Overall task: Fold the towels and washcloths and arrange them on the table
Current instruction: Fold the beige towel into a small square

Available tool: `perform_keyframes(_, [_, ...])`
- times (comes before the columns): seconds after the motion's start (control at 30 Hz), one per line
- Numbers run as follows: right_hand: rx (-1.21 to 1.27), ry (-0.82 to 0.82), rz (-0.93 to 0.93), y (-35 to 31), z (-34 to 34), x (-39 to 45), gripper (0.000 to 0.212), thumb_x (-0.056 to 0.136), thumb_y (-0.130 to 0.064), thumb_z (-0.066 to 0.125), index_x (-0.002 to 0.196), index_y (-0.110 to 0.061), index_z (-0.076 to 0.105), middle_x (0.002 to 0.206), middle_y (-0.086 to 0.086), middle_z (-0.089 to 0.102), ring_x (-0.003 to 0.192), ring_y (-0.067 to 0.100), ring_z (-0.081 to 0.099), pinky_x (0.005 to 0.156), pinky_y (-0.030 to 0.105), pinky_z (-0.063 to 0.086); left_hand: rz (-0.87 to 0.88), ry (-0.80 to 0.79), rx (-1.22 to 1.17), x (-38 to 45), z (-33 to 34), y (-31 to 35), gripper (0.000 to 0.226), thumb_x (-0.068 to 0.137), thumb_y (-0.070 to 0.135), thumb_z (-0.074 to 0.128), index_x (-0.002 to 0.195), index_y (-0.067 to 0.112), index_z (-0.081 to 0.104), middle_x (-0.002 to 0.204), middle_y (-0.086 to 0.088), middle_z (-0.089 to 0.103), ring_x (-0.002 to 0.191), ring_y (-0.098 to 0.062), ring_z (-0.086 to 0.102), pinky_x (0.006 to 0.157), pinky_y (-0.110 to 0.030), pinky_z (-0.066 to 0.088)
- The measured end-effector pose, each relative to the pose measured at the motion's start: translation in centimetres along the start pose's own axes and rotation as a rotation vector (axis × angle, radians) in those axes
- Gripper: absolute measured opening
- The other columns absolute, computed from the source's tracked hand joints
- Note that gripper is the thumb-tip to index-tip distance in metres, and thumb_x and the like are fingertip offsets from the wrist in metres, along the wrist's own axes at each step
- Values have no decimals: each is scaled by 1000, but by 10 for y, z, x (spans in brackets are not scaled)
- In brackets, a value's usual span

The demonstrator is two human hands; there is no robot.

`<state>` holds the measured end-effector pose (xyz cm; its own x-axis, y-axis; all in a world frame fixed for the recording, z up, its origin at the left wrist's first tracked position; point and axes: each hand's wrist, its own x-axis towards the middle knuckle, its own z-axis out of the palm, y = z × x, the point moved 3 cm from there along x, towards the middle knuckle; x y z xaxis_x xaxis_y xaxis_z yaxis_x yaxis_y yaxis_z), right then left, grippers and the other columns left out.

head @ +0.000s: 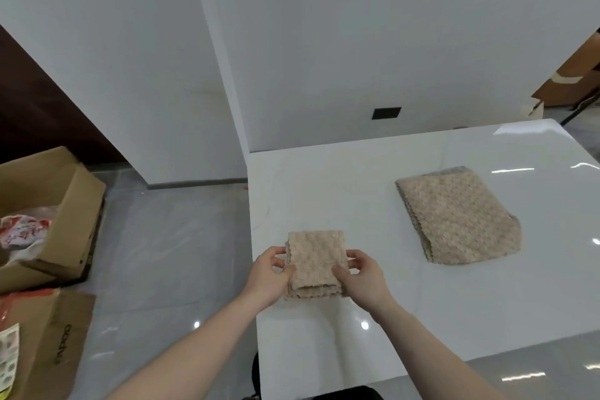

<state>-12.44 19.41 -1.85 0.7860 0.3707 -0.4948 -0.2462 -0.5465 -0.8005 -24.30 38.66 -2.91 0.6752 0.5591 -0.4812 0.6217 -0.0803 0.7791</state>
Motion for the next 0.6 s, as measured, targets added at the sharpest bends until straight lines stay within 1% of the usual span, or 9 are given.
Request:
perform_keyframes(0.13, [19, 5, -1, 3, 2, -1, 31, 80, -28, 73, 111, -28, 69, 97, 0, 72, 81, 21, 74, 73, 48, 64, -4, -39, -10, 5, -5, 1, 31, 91, 28, 72, 117, 34, 57, 100, 2, 69, 87, -11, 67, 62, -17, 44])
perform_keyframes(0.27, [58, -33, 9, -6, 1, 2, 28, 84, -26, 72, 111, -28, 68, 100, 0, 72, 83, 20, 74, 69, 40, 64, 5, -1, -39, 5, -6, 2, 35, 90, 26, 71, 123, 27, 60, 97, -1, 70, 87, -12, 69, 65, -16, 46])
perform_keyframes(0.33, [81, -41, -4, -12, 4, 7, 26, 86, -25, 71, 112, -27, 68, 101, 1, 72, 83, 18, 74, 66, 36, 64, 9, 7, -43, 6, -9, 7, 35, 92, 26, 69, 124, 30, 55, 105, 1, 69, 91, -11, 68, 63, -14, 46])
perform_keyframes(0.43, [103, -59, -4, -14, 14, 12, 25, 87, -26, 72, 112, -27, 68, 102, 3, 72, 84, 19, 75, 65, 34, 63, -5, 27, -45, 9, -16, 7, 43, 93, 26, 67, 131, 35, 48, 115, 2, 63, 98, -14, 67, 64, -19, 48])
perform_keyframes(0.5, [112, -75, 0, -15, 21, 15, 26, 88, -27, 72, 113, -27, 68, 103, 2, 72, 85, 18, 75, 64, 33, 63, -1, 39, -44, 14, -23, 4, 47, 93, 25, 67, 136, 33, 49, 116, 1, 63, 97, -15, 67, 64, -21, 50])
perform_keyframes(0.6, [103, -85, 4, -27, 28, 26, 27, 88, -28, 72, 115, -29, 68, 105, -3, 72, 88, 13, 74, 70, 31, 63, 0, 33, -40, 32, -35, 4, 51, 93, 23, 67, 139, 31, 48, 116, 0, 62, 93, -17, 68, 61, -21, 53])
